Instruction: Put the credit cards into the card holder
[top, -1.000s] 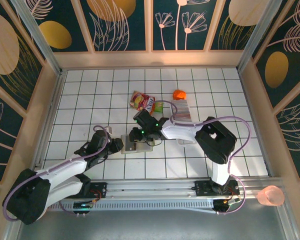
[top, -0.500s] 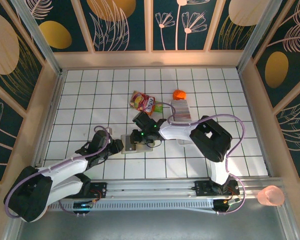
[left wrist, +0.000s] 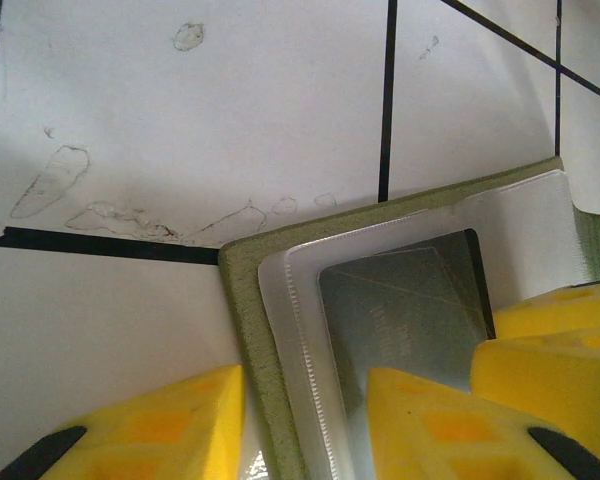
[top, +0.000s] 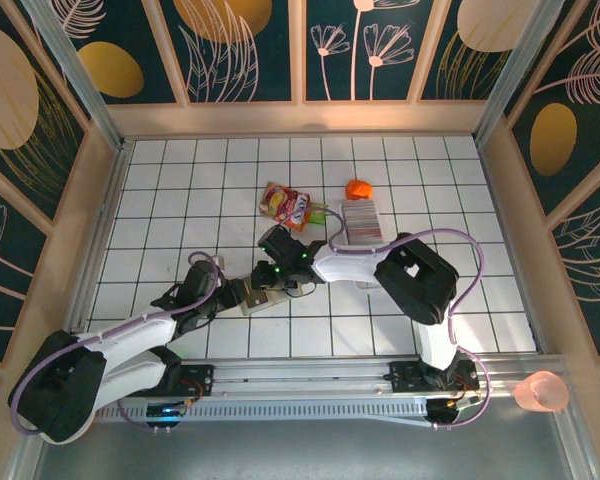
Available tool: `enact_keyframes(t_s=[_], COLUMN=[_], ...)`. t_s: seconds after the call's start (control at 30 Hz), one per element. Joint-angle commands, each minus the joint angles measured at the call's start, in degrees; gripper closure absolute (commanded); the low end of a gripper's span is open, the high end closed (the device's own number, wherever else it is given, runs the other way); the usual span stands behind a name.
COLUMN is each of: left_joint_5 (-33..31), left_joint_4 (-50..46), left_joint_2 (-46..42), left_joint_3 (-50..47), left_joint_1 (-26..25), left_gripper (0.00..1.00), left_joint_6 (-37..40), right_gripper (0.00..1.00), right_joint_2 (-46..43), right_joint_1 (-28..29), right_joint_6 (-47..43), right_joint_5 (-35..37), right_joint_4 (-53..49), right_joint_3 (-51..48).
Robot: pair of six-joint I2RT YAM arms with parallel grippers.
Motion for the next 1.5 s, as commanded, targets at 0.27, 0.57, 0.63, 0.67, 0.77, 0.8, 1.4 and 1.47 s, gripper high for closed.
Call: enact_keyframes(t_s=[0.27, 0.57, 0.63, 0.67, 0.77, 0.8, 1.4, 1.47], left_joint_5=[0.1, 0.7, 1.8, 2.3, 3.4, 3.3, 11.5, 13.7], left_joint_4=[-1.7, -5.6, -5.5, -5.1, -4.0, -4.3, 1.6, 5.1], left_joint_2=[-1.0, -0.7, -0.2, 0.2, 1.7, 2.2, 8.1, 7.8], left_joint_3=[0.0, 0.6, 0.6, 0.5, 0.6, 1.0, 5.2, 4.6], left_joint_1=[-0.2, -0.2, -0.3, -0.2, -0.9, -1.1, -3.8, -3.7], left_gripper=[0.63, 0.63, 0.63, 0.62, 0.61, 0.61, 0.65, 0.65], left_joint_6=[-0.8, -3.1, -3.6, -4.0, -4.5, -4.5, -8.9, -10.7], right_gripper=[0.72, 1.0, 1.0, 1.0, 1.0, 1.0, 1.0, 1.0], right_joint_2=[-5.2, 0.2, 0.2, 0.2, 0.3, 0.4, -2.5, -2.6], right_joint_1=[0.0, 0.7, 0.8, 0.8, 0.8, 0.7, 0.4, 0.4], right_joint_6=[-3.1, -3.8, -3.6, -3.4, -2.9, -2.7, -1.2, -1.1], right_joint_5=[9.4, 11.0, 12.5, 12.8, 13.5, 14.0, 14.4, 13.9], right_joint_4=[-5.2, -5.5, -6.1, -6.0, -5.1, -5.2, 0.1, 0.9], right_joint_3=[-1.0, -1.5, -2.5, -3.3, -5.1, -5.5, -11.2, -11.7])
